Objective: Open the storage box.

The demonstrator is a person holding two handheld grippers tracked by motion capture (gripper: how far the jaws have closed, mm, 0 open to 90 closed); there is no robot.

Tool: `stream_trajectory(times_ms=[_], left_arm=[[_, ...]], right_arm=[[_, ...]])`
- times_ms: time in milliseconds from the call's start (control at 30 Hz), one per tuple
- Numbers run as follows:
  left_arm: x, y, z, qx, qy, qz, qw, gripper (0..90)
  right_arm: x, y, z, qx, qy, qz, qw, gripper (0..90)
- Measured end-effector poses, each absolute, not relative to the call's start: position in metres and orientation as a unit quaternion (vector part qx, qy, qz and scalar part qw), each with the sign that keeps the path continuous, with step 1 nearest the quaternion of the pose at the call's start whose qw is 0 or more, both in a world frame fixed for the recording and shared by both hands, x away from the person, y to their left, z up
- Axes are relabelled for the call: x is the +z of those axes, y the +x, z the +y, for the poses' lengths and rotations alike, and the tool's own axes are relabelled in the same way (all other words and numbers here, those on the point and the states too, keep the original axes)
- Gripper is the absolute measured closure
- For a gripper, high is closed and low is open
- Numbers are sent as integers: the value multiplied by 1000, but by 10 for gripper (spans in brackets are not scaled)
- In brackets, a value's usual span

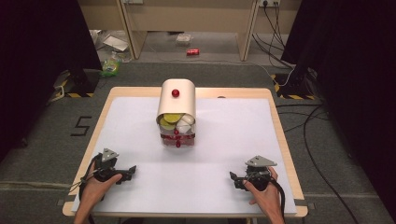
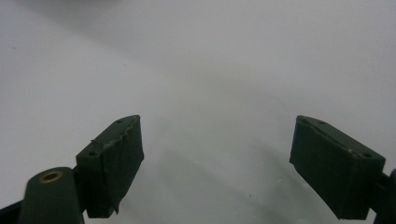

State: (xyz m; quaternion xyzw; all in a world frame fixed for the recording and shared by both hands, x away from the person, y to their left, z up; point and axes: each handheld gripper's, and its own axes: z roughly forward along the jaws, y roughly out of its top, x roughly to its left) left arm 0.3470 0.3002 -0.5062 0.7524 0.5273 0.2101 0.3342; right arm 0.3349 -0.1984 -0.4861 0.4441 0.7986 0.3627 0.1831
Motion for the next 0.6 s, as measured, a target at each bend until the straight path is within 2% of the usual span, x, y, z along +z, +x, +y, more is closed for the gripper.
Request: stream_trajectory(times_ms=[600], left_arm=[[-506, 347, 300, 210, 752, 527, 334, 0]], right_arm=[[-464, 342, -160, 429, 404, 783, 199, 160]])
